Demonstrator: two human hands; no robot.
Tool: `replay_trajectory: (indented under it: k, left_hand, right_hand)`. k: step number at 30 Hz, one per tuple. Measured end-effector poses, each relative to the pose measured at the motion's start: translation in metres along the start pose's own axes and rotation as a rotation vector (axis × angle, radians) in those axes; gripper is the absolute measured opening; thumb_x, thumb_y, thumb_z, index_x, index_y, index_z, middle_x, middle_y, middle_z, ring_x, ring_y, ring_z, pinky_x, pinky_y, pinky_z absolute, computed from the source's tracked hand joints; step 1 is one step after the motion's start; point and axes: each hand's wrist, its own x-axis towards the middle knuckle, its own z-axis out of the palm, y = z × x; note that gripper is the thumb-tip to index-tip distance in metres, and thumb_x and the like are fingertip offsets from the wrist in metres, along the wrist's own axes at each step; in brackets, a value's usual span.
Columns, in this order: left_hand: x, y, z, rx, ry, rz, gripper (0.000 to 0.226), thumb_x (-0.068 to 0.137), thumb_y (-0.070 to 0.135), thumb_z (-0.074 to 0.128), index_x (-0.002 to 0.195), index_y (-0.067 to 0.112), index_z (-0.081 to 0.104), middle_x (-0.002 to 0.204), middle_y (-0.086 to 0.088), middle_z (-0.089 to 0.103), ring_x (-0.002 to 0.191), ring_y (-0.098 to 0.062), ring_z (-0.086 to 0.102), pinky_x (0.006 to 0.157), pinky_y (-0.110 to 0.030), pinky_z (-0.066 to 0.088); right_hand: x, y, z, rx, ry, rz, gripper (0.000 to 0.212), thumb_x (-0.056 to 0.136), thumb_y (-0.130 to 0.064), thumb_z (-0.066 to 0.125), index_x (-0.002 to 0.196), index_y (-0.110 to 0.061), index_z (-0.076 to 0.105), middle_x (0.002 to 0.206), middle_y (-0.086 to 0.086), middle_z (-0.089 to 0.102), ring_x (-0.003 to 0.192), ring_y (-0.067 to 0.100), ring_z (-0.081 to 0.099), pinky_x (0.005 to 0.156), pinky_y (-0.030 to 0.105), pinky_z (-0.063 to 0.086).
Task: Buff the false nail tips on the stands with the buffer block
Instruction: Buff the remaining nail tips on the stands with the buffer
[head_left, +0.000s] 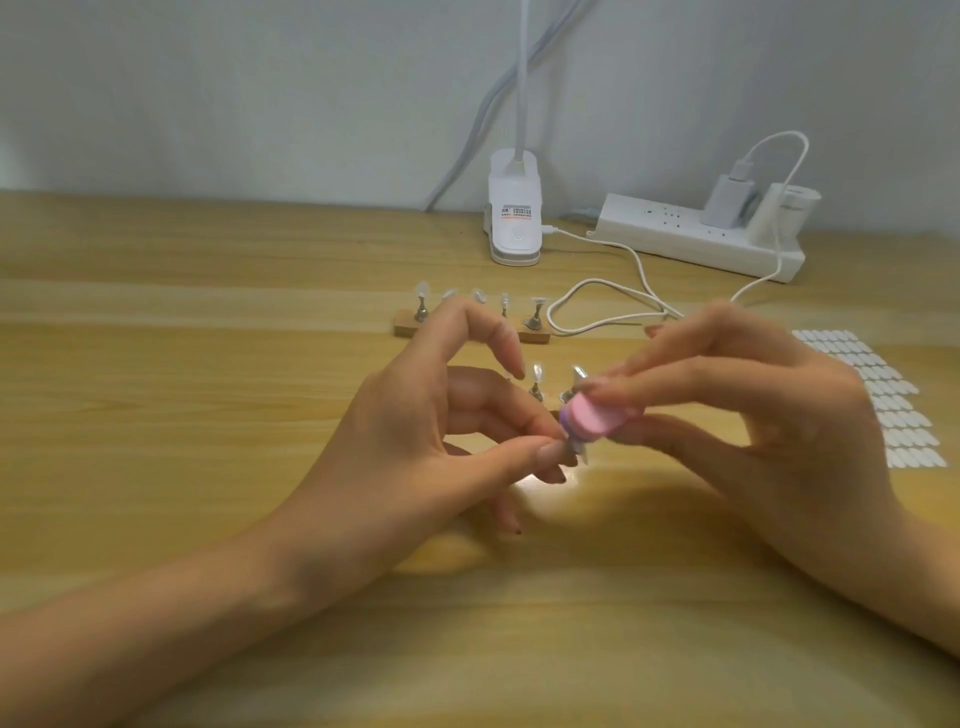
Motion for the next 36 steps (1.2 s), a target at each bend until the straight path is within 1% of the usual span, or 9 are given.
replay_trajectory:
  k: [3,12,18,22,25,28,31,34,36]
  left_hand:
    - [0.0,0.0005,0.0004,-0.012,-0.001,-0.005,0.036,0.076,0.019,0.077,0.094,0.027,0.046,0.081,-0.011,0.074,0.067,-0.026,0.071,0.047,-0.028,0.053]
    - [0.0001,0.0026,-0.0002,-0.068,-0.019,-0.046,0.036,0.074,0.018,0.078,0.091,0.023,0.047,0.08,-0.014,0.075,0.074,-0.031,0.074,0.05,-0.028,0.054]
    - [0.0013,0.0038,-0.0007,-0.061,-0.009,-0.072,0.04,0.075,0.008,0.081,0.089,0.023,0.046,0.081,-0.016,0.075,0.074,-0.03,0.075,0.055,-0.031,0.057]
    - [0.0013,0.0052,-0.0001,-0.03,-0.004,-0.072,0.042,0.073,0.013,0.084,0.088,0.024,0.046,0.083,-0.015,0.075,0.074,-0.032,0.074,0.057,-0.035,0.059]
    - [0.002,0.0044,0.0,-0.098,-0.005,-0.113,0.043,0.074,0.009,0.081,0.09,0.019,0.043,0.083,-0.019,0.074,0.072,-0.03,0.075,0.055,-0.031,0.057]
    - [0.003,0.0044,0.0004,-0.107,0.002,-0.134,0.041,0.073,0.007,0.08,0.09,0.019,0.044,0.082,-0.017,0.075,0.071,-0.027,0.074,0.057,-0.029,0.058]
    - [0.0032,0.0046,0.0004,-0.158,-0.006,-0.156,0.042,0.074,0.006,0.077,0.092,0.015,0.041,0.082,-0.019,0.074,0.072,-0.029,0.075,0.055,-0.029,0.057]
    - [0.0035,0.0047,0.0014,-0.154,-0.025,-0.147,0.039,0.078,0.004,0.075,0.093,0.012,0.039,0.081,-0.016,0.075,0.069,-0.023,0.074,0.055,-0.025,0.056]
    - [0.0042,0.004,0.0012,-0.163,-0.037,-0.155,0.038,0.076,0.005,0.072,0.093,0.011,0.038,0.079,-0.014,0.075,0.069,-0.024,0.074,0.054,-0.026,0.056]
  right_hand:
    - [-0.0049,0.0013,0.0021,0.01,-0.018,-0.066,0.014,0.088,-0.018,0.075,0.101,-0.022,0.073,0.099,-0.005,0.065,0.094,0.003,0.066,0.092,0.02,0.049]
    - [-0.0022,0.0022,0.0005,0.027,0.017,0.006,0.016,0.089,-0.021,0.074,0.104,-0.021,0.071,0.1,-0.003,0.066,0.093,0.009,0.067,0.085,0.028,0.053]
    - [-0.0034,0.0034,0.0003,0.05,-0.004,-0.012,0.018,0.087,-0.021,0.072,0.105,-0.021,0.072,0.101,-0.003,0.066,0.094,0.01,0.067,0.086,0.028,0.053]
    - [-0.0046,0.005,0.0025,0.06,-0.033,-0.055,0.016,0.089,-0.014,0.074,0.105,-0.019,0.073,0.101,-0.001,0.065,0.094,0.008,0.065,0.09,0.021,0.049]
    - [-0.0016,0.0058,0.0034,0.095,0.013,0.001,0.021,0.084,-0.012,0.075,0.105,-0.017,0.073,0.099,0.001,0.065,0.093,0.01,0.068,0.084,0.027,0.053]
    - [-0.001,0.0069,0.0031,0.109,-0.048,-0.042,0.016,0.088,-0.009,0.074,0.104,-0.014,0.074,0.1,0.002,0.065,0.097,0.006,0.066,0.089,0.019,0.05]
    - [-0.0029,0.0073,0.0002,0.105,0.003,0.01,0.017,0.087,-0.015,0.076,0.104,-0.018,0.073,0.1,-0.001,0.066,0.094,0.013,0.068,0.084,0.03,0.054]
    - [-0.0026,0.0066,0.002,0.102,-0.03,-0.044,0.018,0.088,-0.013,0.076,0.105,-0.018,0.072,0.101,0.0,0.065,0.095,0.009,0.066,0.088,0.019,0.051]
    - [-0.0019,0.0055,0.003,0.099,-0.006,-0.021,0.02,0.085,-0.014,0.076,0.105,-0.017,0.072,0.1,0.0,0.066,0.095,0.01,0.067,0.086,0.024,0.053]
